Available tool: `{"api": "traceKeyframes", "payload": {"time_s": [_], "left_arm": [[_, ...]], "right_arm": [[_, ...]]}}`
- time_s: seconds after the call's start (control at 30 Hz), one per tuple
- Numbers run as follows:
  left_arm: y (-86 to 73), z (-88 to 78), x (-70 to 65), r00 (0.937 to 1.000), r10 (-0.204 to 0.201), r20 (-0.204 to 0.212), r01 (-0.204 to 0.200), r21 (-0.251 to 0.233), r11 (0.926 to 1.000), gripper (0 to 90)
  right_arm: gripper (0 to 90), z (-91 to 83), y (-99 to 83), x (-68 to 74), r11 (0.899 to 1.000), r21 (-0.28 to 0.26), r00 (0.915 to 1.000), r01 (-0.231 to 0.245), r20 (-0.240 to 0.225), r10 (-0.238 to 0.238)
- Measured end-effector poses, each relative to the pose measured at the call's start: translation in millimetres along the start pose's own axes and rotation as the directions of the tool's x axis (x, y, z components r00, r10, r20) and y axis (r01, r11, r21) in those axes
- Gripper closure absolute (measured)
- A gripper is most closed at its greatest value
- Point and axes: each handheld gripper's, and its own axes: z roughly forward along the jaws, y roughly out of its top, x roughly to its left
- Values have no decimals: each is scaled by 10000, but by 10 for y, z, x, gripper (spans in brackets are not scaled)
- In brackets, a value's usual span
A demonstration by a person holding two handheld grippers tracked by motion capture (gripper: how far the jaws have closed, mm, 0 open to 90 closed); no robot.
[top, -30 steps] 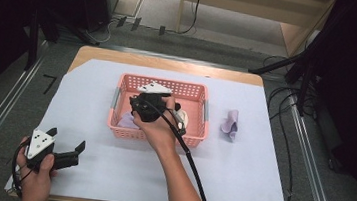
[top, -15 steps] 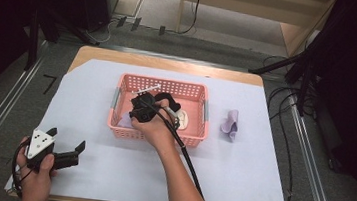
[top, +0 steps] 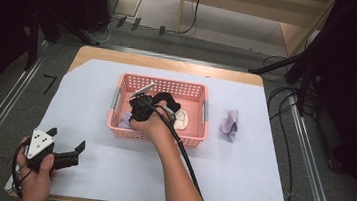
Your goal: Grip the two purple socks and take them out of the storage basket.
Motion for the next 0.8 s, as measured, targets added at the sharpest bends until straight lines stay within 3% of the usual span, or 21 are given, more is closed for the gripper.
{"api": "traceKeyframes", "payload": {"time_s": [0.03,0.13,0.2,0.33,0.43,0.53,0.67,0.7,0.73,0.77,0.8], "left_arm": [[0,-1,-1,10000,0,-4,0,-6,10000,2],[-1,-1,1,10000,-12,23,12,-40,10000,1],[-1,1,2,10000,-26,24,26,-33,10000,2],[0,2,0,10000,-13,20,13,-29,10000,1],[0,1,-2,10000,-19,-10,19,-23,10000,2],[-1,5,-5,10000,10,-19,-10,-66,10000,2],[0,5,-6,10000,18,-12,-18,-64,10000,2],[0,4,-6,10000,14,-17,-14,-53,10000,2],[0,4,-6,10000,15,-15,-16,-54,10000,1],[0,4,-6,10000,9,-12,-9,-52,10000,1],[0,4,-6,10000,9,-12,-9,-52,10000,2]], "right_arm": [[792,11,5,12,9997,252,10000,-8,38,7],[832,-7,5,35,9990,-211,9991,394,148,-390],[835,-46,-18,32,9956,-824,9989,454,-79,-462],[836,-181,-59,1,9751,-2206,9945,239,-942,-457],[836,-288,-107,-45,9409,-3386,9879,-104,-1490,-427],[836,-379,-158,-65,8985,-4368,9789,-438,-1987,-489],[835,-487,-210,-57,8391,-5429,9829,-353,-1705,-690],[835,-487,-210,-57,8391,-5429,9829,-353,-1705,-690],[835,-537,-232,-73,7995,-5994,9871,-385,-1474,-629],[835,-547,-237,-83,7861,-6168,9871,-401,-1467,-648],[835,-547,-237,-83,7861,-6168,9871,-401,-1467,-648]]}}
